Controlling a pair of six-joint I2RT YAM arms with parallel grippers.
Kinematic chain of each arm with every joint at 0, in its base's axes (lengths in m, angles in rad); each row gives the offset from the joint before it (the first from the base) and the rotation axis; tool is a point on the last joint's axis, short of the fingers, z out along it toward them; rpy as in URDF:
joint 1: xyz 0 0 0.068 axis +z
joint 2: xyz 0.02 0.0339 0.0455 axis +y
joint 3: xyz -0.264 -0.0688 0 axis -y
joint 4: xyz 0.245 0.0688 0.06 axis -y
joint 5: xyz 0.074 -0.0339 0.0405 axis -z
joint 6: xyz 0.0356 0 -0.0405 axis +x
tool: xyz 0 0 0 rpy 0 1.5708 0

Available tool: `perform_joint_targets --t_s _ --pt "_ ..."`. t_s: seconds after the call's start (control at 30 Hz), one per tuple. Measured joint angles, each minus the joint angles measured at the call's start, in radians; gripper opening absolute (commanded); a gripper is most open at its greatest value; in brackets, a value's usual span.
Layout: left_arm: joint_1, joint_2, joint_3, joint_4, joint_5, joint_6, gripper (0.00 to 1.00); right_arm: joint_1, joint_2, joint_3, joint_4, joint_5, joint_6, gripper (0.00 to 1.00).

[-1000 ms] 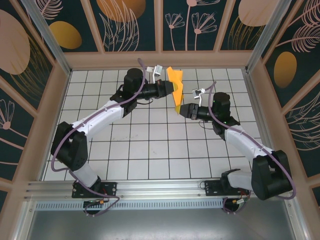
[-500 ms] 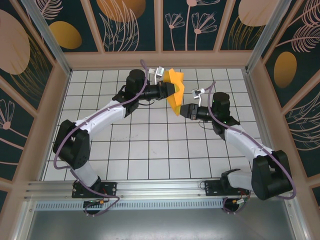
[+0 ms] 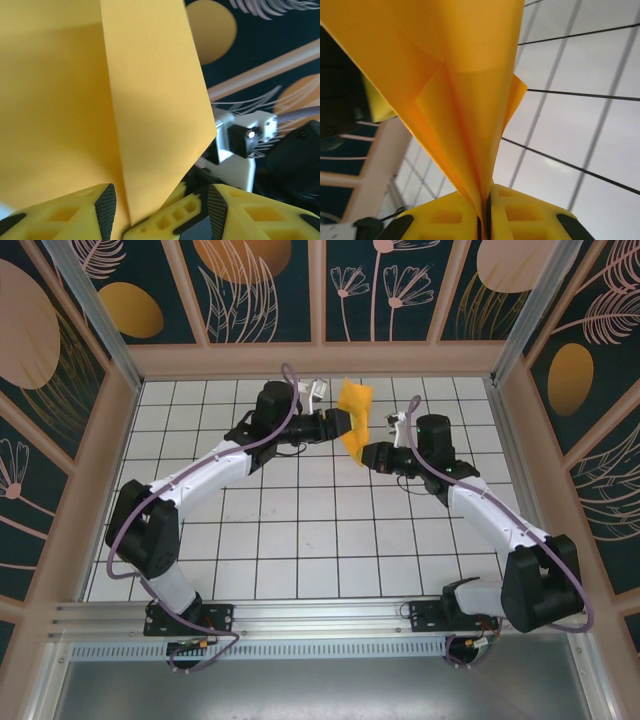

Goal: Fold a paper plane with a square sheet of paper (fold left side to right side)
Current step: Turn over the paper at the center of the table.

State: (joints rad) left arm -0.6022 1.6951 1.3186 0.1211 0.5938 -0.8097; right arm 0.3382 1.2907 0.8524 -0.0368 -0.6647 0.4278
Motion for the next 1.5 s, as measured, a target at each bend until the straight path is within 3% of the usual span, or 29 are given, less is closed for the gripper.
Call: perform_joint_targets --t_s 0.17,0.4,0.63,0.8,1.07,1.3,1.5 --pt "0.000 -0.088 -0.003 -0.152 -0.172 0.090 0.58 0.027 0.024 0.084 -0.191 0.209 -0.064 0.13" --pt "0.000 -0.362 -0.135 -0.239 -0.495 0.167 0.56 0.159 0.104 0.263 -0.475 0.664 -0.138 0.12" --pt "0.000 -0.555 -0.286 -0.298 -0.777 0.182 0.54 0.349 0.332 0.429 -0.740 1.115 -0.141 0.11" --pt "0.000 -0.644 -0.322 -0.309 -0.893 0.183 0.54 0.449 0.510 0.472 -0.881 1.328 -0.130 0.11" --pt "0.000 -0.666 -0.325 -0.308 -0.944 0.197 0.54 0.543 0.688 0.473 -0.944 1.455 -0.121 0.15" --pt "0.000 -0.646 -0.325 -0.307 -0.941 0.204 0.55 0.605 0.752 0.474 -0.940 1.454 -0.105 0.47" --pt "0.000 -0.640 -0.325 -0.305 -0.924 0.204 0.59 0.637 0.685 0.451 -0.872 1.283 -0.137 0.64"
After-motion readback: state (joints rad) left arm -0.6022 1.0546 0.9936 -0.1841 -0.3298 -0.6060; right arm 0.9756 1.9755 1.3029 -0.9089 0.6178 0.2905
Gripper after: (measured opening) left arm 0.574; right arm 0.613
